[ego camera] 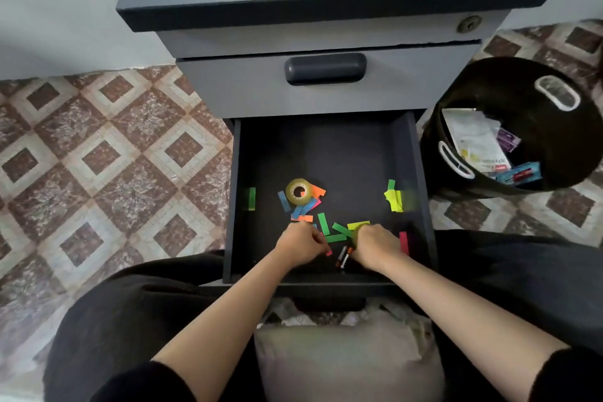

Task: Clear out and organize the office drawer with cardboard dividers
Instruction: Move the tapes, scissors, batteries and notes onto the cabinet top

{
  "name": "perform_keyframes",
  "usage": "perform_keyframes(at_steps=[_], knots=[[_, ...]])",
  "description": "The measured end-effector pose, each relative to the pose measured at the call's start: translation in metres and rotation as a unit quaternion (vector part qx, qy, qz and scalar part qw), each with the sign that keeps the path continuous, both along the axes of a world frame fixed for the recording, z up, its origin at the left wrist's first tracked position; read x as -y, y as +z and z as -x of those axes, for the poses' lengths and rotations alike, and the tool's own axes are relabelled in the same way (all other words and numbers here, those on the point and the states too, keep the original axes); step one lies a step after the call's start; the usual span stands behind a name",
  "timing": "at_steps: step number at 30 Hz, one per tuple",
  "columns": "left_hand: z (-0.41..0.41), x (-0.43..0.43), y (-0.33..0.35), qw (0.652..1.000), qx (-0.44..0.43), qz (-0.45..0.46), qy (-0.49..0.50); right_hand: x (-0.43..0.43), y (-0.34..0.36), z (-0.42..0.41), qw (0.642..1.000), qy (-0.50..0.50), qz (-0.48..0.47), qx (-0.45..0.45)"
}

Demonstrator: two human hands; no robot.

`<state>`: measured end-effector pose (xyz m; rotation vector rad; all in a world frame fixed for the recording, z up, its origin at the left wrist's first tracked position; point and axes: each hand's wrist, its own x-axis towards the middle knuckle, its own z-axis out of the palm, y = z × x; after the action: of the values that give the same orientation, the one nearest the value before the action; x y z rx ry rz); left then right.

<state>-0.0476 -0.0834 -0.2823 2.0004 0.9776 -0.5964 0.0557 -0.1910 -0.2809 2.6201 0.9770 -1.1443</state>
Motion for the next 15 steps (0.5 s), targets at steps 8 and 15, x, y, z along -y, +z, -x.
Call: perform_keyframes(at_steps=[8, 15], knots=[[-0.011, 0.014, -0.018, 0.997, -0.064, -0.021, -0.024, 0.002, -0.014, 0.004, 0.997, -0.061, -0.005, 0.036], [-0.014, 0.024, -0.025, 0.993, -0.090, -0.064, -0.033, -0.002, -0.018, 0.005, 0.993, -0.103, 0.003, 0.063]])
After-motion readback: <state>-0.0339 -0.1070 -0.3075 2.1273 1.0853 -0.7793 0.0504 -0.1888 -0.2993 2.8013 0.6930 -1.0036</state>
